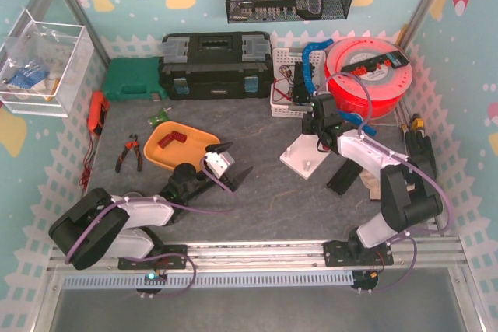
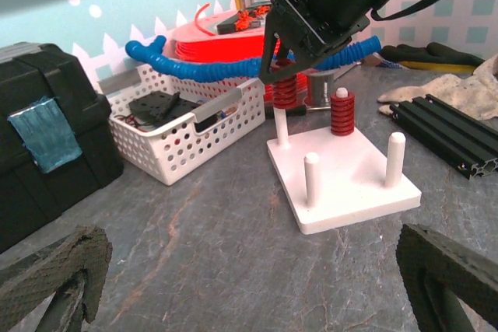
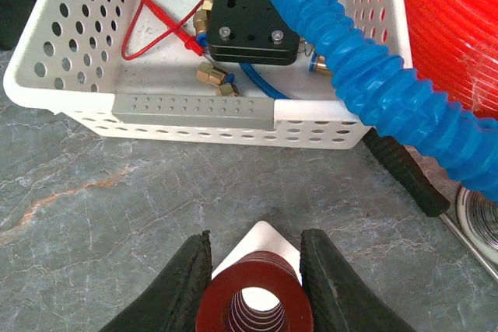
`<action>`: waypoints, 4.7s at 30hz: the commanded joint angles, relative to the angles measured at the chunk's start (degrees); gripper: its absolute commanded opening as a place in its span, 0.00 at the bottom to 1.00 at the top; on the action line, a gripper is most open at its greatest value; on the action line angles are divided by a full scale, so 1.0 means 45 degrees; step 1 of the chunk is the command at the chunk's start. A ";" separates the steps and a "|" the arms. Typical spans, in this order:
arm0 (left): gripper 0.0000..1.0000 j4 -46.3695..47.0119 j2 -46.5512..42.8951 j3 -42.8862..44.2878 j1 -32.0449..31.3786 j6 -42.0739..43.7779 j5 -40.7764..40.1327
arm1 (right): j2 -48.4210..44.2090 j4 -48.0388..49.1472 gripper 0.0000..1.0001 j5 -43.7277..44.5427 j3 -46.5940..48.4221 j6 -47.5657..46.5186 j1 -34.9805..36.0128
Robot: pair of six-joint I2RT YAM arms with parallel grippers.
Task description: Install the large spring
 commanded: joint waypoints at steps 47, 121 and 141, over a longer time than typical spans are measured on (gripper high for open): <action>0.99 -0.5636 -0.2421 0.2232 -0.0007 -0.3325 -0.5622 | -0.4560 -0.0326 0.93 -0.2966 -0.1513 0.0173 0.0299; 0.44 -1.1948 0.5416 0.6996 0.7172 -1.6029 -0.4472 | -0.7362 0.1803 0.98 -0.2336 -0.4285 0.0135 0.0669; 0.24 -1.2254 0.4148 0.6669 0.7152 -1.6243 -0.4296 | -0.7487 0.1764 0.98 -0.1987 -0.4323 0.0148 0.0670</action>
